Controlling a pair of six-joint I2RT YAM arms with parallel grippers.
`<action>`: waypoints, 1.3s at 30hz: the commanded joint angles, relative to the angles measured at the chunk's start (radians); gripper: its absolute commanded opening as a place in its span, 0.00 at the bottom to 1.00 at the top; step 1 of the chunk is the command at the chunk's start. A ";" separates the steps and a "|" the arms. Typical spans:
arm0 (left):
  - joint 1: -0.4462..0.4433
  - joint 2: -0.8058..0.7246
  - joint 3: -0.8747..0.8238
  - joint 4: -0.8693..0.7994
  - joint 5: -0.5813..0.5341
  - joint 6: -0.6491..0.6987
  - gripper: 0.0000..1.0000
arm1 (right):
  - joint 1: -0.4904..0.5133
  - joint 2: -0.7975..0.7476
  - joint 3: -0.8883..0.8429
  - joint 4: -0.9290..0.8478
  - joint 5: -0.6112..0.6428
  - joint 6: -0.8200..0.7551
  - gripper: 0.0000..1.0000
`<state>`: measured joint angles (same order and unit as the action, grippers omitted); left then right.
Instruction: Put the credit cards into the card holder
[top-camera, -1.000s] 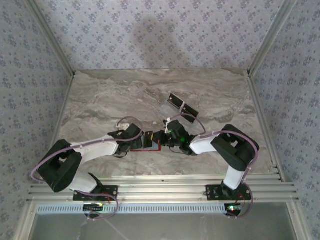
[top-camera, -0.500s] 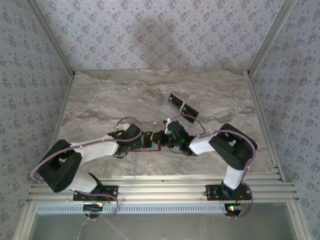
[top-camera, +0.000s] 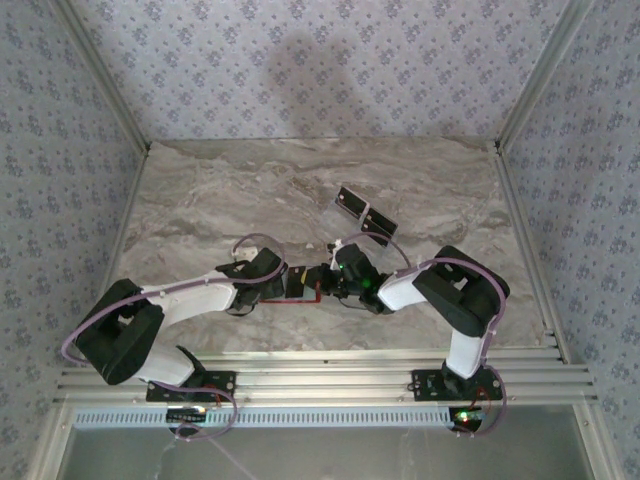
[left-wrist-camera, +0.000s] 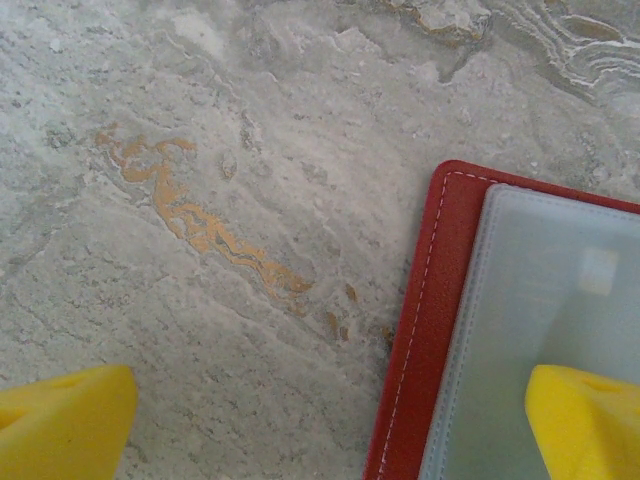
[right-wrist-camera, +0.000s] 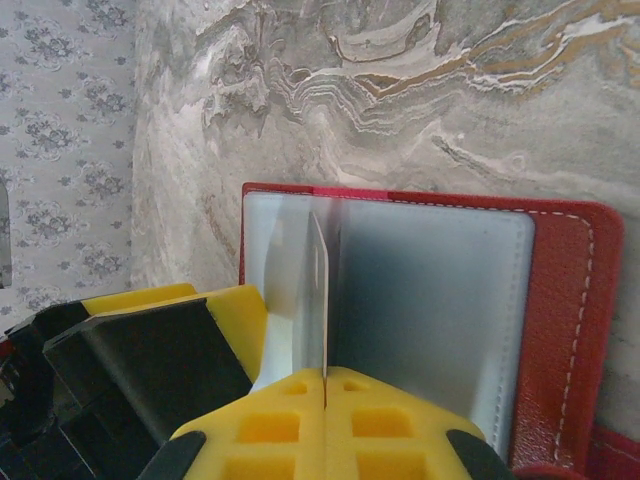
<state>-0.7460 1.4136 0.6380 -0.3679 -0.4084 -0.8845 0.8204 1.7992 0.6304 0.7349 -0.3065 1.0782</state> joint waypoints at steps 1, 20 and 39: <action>0.008 0.005 -0.019 -0.078 -0.018 -0.005 1.00 | -0.005 0.022 -0.015 0.011 -0.016 0.012 0.00; 0.007 0.007 -0.014 -0.089 -0.016 -0.013 1.00 | -0.055 0.091 0.016 0.044 -0.146 0.016 0.00; 0.048 -0.015 0.035 -0.170 -0.048 0.013 1.00 | -0.055 0.135 0.049 0.022 -0.155 0.012 0.00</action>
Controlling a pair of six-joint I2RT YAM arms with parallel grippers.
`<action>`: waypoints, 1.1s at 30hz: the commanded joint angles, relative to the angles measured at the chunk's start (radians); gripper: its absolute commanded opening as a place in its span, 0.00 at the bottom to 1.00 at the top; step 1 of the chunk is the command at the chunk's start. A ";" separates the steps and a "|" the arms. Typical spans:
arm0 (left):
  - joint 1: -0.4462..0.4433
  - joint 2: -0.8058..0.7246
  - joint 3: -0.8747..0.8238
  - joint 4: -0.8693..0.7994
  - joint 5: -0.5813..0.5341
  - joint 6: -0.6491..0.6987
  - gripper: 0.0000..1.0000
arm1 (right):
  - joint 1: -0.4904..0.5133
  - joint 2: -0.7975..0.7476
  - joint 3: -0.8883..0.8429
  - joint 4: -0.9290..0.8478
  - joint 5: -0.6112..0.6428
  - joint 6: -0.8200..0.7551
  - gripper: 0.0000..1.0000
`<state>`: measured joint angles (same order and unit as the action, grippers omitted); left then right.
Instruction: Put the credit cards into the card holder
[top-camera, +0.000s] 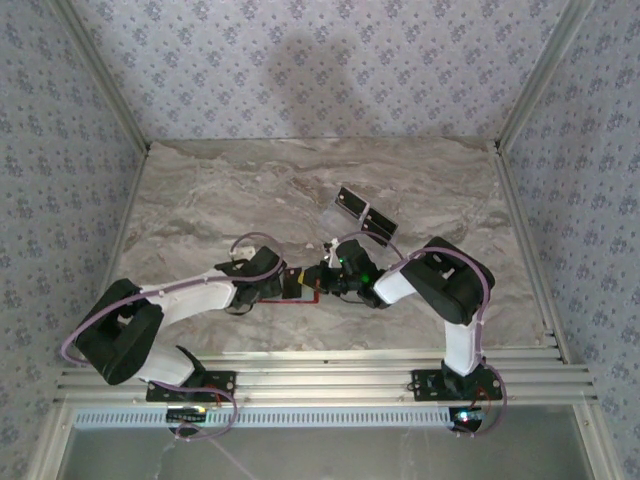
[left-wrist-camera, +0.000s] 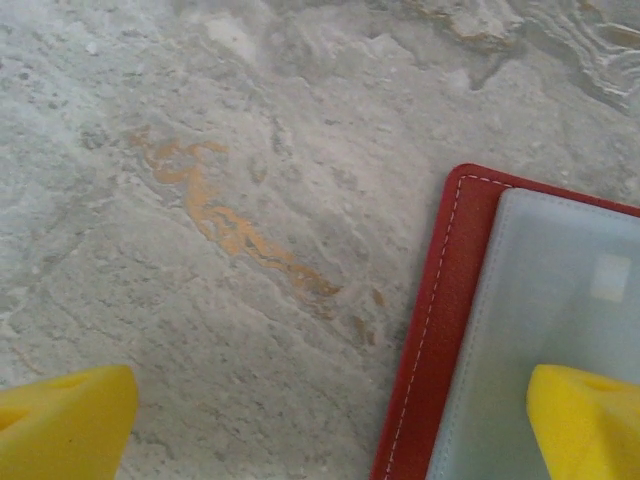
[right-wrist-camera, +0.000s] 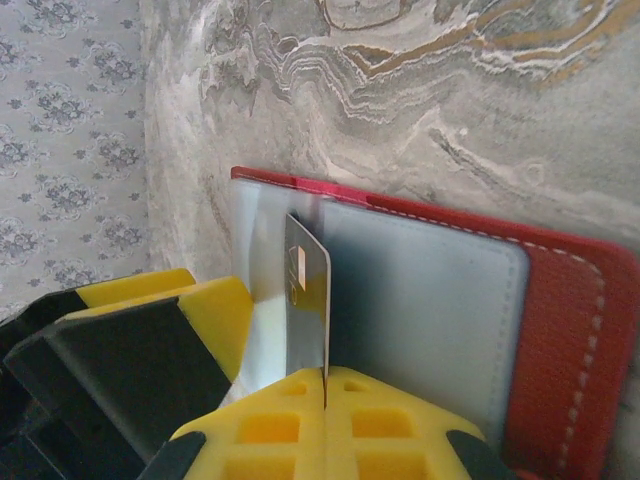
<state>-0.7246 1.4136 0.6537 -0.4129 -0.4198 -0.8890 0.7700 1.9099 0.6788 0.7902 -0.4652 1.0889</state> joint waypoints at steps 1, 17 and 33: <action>0.033 -0.020 0.021 -0.135 -0.042 0.021 1.00 | -0.006 0.024 0.000 -0.034 0.005 0.001 0.00; 0.052 -0.025 -0.028 -0.109 -0.015 0.018 1.00 | -0.008 0.058 0.031 -0.044 -0.001 0.001 0.00; 0.052 -0.022 -0.045 -0.087 0.001 0.015 1.00 | 0.030 0.066 0.054 -0.063 0.018 0.014 0.00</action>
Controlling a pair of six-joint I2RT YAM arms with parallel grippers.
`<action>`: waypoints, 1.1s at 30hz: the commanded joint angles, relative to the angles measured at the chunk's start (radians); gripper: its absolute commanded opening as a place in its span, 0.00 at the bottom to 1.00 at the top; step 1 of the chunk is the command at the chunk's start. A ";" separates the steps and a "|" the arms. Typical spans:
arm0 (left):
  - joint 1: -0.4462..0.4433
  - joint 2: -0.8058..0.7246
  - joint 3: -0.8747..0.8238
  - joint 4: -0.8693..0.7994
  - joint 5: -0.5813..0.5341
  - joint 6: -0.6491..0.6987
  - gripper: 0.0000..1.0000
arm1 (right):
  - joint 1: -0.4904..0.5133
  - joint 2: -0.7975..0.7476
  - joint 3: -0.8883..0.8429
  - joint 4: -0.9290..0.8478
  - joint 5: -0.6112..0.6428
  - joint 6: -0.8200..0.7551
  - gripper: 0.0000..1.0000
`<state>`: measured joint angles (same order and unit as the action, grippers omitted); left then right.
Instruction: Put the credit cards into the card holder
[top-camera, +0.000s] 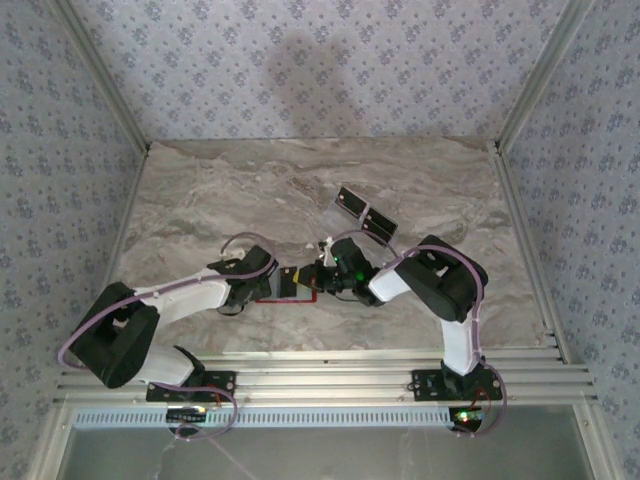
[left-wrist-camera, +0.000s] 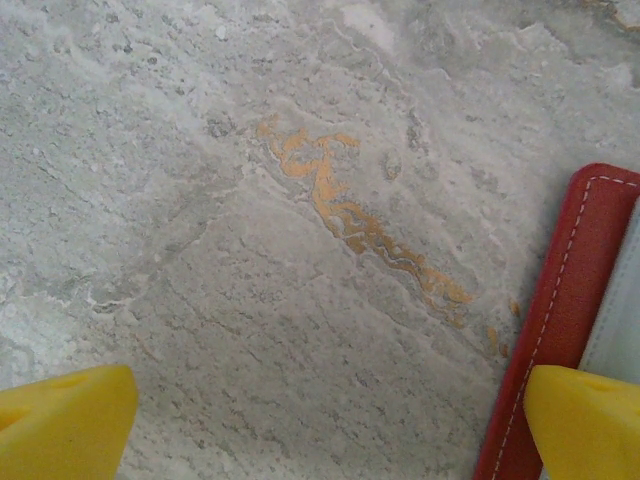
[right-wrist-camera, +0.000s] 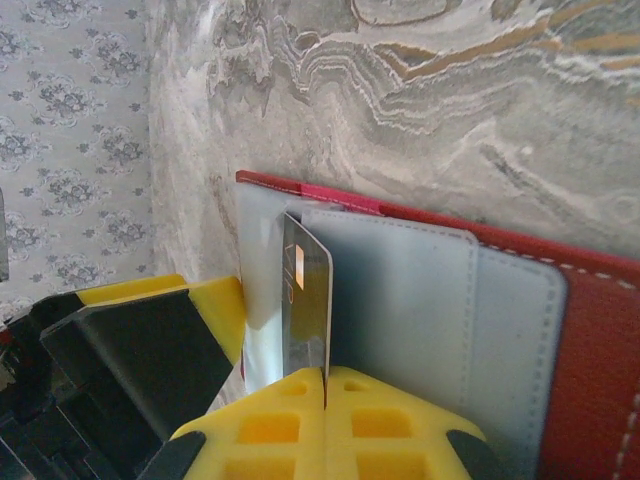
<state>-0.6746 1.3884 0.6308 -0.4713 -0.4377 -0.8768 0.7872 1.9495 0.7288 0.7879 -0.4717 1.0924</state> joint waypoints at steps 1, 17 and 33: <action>0.001 0.001 -0.023 -0.028 0.019 0.003 1.00 | 0.013 0.021 0.000 -0.061 0.028 0.015 0.00; -0.002 0.003 -0.025 -0.021 0.028 0.004 1.00 | 0.050 0.051 0.078 -0.134 0.049 0.020 0.00; 0.059 -0.135 0.019 -0.117 0.007 0.039 1.00 | 0.029 -0.137 0.189 -0.575 0.068 -0.191 0.54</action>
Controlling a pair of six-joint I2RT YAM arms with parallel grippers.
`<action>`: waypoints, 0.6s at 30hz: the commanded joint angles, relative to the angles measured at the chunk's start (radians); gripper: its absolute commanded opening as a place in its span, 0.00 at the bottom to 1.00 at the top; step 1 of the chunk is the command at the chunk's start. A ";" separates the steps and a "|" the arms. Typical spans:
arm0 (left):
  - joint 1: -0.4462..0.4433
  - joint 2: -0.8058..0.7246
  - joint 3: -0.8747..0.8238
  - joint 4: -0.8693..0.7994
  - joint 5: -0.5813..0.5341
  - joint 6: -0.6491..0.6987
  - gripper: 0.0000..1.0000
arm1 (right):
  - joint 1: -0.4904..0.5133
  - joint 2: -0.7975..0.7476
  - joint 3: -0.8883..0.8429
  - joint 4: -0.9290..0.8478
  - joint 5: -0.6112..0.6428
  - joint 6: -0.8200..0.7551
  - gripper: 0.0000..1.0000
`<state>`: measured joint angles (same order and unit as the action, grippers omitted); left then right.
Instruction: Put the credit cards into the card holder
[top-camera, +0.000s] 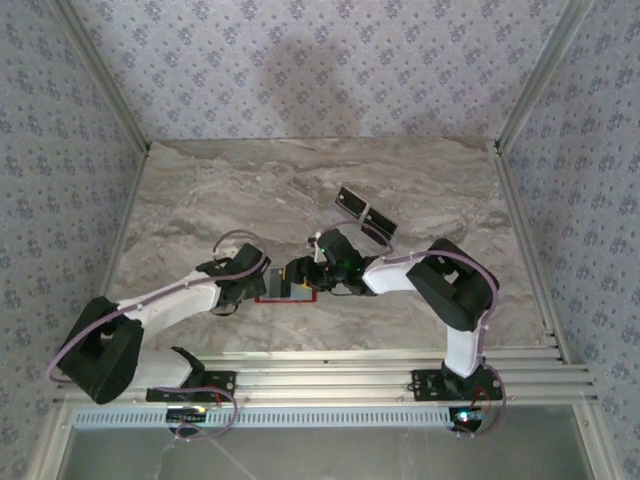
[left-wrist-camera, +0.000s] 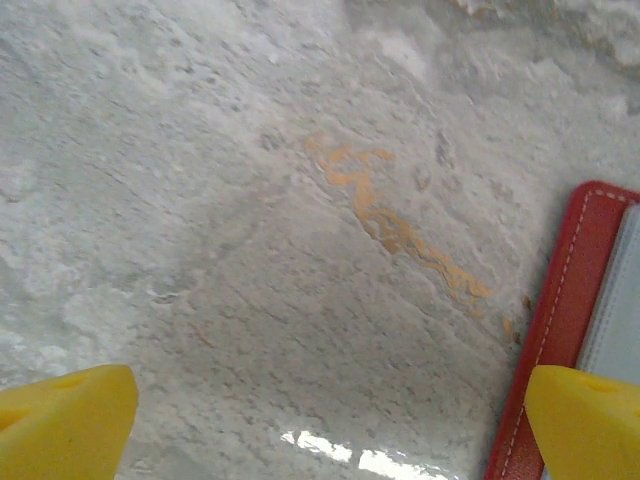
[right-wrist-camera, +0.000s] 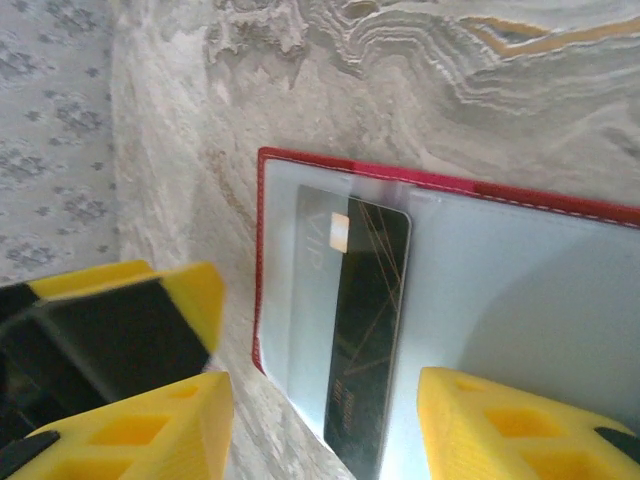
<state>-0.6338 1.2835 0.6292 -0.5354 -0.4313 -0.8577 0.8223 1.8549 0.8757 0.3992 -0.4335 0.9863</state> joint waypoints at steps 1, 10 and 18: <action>0.023 -0.033 0.017 -0.053 0.002 0.020 1.00 | -0.007 -0.050 0.056 -0.228 0.039 -0.104 0.54; 0.059 -0.006 -0.014 -0.043 0.000 0.003 1.00 | 0.029 -0.022 0.233 -0.573 0.169 -0.274 0.17; 0.071 0.022 -0.033 -0.024 0.006 -0.011 1.00 | 0.046 0.061 0.308 -0.611 0.183 -0.303 0.07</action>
<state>-0.5686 1.2919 0.6041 -0.5526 -0.4309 -0.8581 0.8650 1.8805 1.1641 -0.1371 -0.2756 0.7174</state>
